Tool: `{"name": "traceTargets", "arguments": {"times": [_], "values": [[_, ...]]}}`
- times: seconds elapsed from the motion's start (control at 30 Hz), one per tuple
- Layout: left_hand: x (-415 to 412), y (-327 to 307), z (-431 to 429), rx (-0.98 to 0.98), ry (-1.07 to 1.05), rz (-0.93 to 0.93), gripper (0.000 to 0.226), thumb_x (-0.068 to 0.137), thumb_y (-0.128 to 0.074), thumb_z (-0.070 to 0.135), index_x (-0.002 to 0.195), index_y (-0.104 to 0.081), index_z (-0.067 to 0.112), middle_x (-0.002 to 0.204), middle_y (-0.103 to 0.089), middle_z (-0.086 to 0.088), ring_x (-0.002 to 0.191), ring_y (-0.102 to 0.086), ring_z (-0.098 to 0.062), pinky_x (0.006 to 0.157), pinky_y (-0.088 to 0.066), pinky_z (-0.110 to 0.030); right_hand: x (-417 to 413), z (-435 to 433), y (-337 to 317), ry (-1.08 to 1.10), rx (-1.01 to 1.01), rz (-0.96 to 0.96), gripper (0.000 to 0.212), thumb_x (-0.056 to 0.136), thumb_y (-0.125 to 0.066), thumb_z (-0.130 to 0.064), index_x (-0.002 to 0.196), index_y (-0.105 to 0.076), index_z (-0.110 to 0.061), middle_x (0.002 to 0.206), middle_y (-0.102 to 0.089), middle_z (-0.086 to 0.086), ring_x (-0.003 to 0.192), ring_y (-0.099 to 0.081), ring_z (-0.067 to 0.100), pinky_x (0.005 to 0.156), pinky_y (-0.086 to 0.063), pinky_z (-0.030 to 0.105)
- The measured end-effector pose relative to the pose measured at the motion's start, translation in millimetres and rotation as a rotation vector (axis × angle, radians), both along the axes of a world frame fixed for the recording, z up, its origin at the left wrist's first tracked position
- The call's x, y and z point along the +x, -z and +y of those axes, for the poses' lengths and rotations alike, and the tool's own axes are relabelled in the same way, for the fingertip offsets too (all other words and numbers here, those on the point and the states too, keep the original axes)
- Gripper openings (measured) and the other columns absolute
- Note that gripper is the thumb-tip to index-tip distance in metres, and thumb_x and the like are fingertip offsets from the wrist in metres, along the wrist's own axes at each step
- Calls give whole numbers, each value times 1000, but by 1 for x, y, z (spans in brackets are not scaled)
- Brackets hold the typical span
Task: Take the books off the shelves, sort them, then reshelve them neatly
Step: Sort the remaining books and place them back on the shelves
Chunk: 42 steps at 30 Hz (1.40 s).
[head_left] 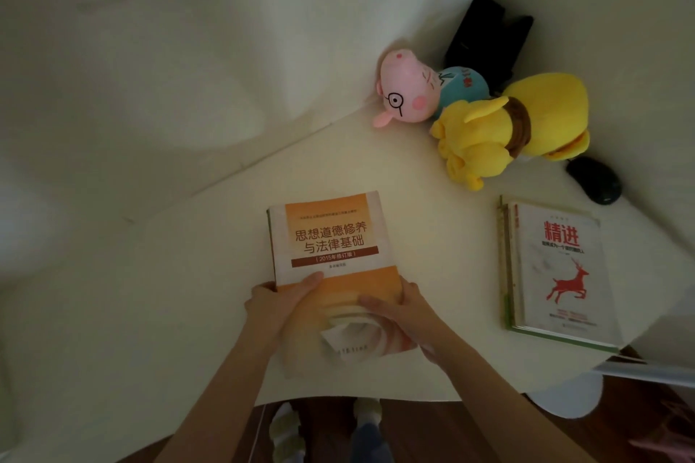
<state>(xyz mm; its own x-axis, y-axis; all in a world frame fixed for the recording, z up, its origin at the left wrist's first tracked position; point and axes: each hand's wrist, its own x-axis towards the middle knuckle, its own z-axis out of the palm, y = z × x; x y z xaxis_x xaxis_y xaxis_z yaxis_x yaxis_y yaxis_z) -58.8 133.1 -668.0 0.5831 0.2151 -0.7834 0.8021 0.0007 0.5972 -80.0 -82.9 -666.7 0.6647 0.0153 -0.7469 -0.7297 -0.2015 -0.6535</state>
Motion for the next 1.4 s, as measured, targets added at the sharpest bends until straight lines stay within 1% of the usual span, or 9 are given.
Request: {"name": "traceTargets", "arguments": {"times": [0.2, 0.43, 0.57, 0.77, 0.93, 1.0, 1.1, 1.2, 1.4], "values": [[-2, -29, -11, -113, -55, -89, 34, 67, -82, 31, 94, -68, 19, 94, -71, -5, 85, -68, -22, 74, -55, -36, -4, 0, -2, 16, 43, -31, 99, 56, -82, -62, 138, -36, -30, 137, -39, -2, 120, -51, 22, 97, -51, 45], [-17, -34, -18, 39, -44, -320, 61, 71, -80, 26, 123, -49, 22, 104, -61, 6, 90, -63, -17, 65, -52, -28, -13, -14, -8, -18, 189, -20, 90, 56, -86, -49, 131, -40, -31, 131, -52, -2, 112, -61, 20, 90, -56, 38], [-31, -36, -17, -20, -34, -393, 56, 71, -78, 11, 116, -48, 28, 97, -61, 14, 85, -63, -10, 58, -53, -25, 5, -21, -14, -5, 283, -103, 91, 65, -87, -18, 136, -30, -22, 124, -62, 6, 109, -65, 25, 92, -54, 48], [-32, -44, -8, -72, 2, -530, 63, 67, -78, 3, 118, -49, 24, 95, -67, 10, 87, -67, -12, 55, -55, -18, 9, -14, -32, -32, 240, -396, 90, 72, -72, 14, 122, -16, -35, 128, -53, 12, 113, -62, 17, 81, -57, 32], [-18, -51, 18, -44, 227, -648, 80, 50, -93, 21, 121, -55, 18, 107, -70, 12, 97, -66, -3, 71, -55, -17, 9, -12, -42, -53, 91, -615, 87, 65, -85, -11, 118, -19, -30, 122, -49, 6, 104, -62, 0, 78, -52, 18], [-15, -53, 18, 14, 258, -653, 65, 52, -88, 4, 105, -60, 29, 91, -68, 29, 86, -63, 11, 64, -50, -7, 9, -11, -38, -86, 64, -579, 97, 55, -91, -38, 127, -32, -10, 118, -52, 9, 95, -63, 0, 73, -52, 17], [-12, -53, 12, 18, 318, -619, 60, 62, -73, -20, 82, -72, 37, 75, -69, 25, 73, -62, 14, 58, -50, -7, 5, -13, -28, -93, 9, -562, 93, 59, -90, -38, 125, -37, -1, 123, -47, 7, 104, -57, -2, 79, -50, 13], [-9, -44, 17, 46, 376, -666, 76, 59, -86, 4, 126, -54, 18, 105, -63, 13, 91, -57, 18, 77, -49, -6, 9, -18, -21, -166, -42, -516, 112, 53, -79, -70, 129, -43, 3, 124, -54, 15, 101, -63, 10, 76, -52, 12], [-2, -41, 10, 35, 454, -708, 84, 74, -78, 34, 142, -34, 11, 127, -53, 12, 112, -50, 14, 87, -39, -1, 23, -23, -22, -244, -27, -524, 105, 70, -80, -44, 148, -21, -6, 129, -57, 4, 106, -65, 14, 74, -57, 23]]}}
